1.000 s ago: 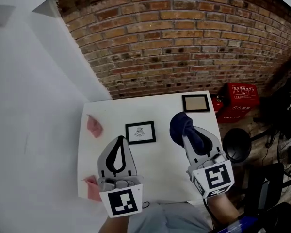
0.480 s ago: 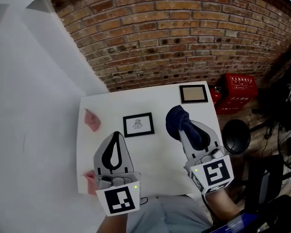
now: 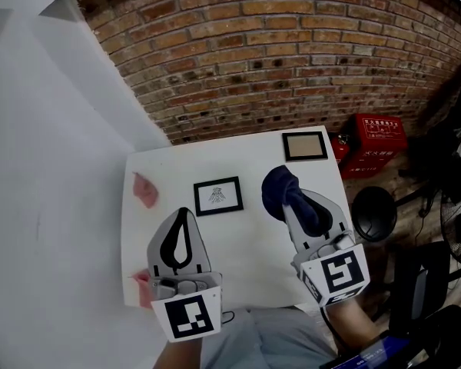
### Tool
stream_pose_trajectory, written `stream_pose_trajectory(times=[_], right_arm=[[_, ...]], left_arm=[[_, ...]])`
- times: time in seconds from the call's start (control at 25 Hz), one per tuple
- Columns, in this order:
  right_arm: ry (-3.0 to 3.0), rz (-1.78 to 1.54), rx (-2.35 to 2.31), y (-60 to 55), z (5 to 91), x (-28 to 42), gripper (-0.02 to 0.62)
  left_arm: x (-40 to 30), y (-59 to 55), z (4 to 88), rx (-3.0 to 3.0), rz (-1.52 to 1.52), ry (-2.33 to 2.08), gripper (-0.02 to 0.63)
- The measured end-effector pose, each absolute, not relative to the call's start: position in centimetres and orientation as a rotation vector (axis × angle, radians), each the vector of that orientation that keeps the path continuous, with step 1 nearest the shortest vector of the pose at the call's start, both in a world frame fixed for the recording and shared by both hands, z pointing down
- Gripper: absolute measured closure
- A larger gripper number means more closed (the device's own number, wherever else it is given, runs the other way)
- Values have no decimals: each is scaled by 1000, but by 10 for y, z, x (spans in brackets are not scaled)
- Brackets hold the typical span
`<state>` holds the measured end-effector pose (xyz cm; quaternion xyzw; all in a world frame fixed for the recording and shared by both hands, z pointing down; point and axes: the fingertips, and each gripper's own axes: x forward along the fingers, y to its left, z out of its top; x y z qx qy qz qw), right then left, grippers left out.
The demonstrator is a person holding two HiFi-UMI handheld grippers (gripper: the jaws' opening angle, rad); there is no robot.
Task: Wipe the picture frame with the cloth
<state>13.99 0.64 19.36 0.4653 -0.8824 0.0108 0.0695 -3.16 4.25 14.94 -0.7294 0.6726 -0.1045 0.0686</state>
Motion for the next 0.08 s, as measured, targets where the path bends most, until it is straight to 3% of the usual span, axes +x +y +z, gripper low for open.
stream_pose_trajectory(times=[0.08], right_arm=[[-2656,32,1401,7,194,141,516]], left_arm=[[-31,43,150,-2197,-311,2027,597]])
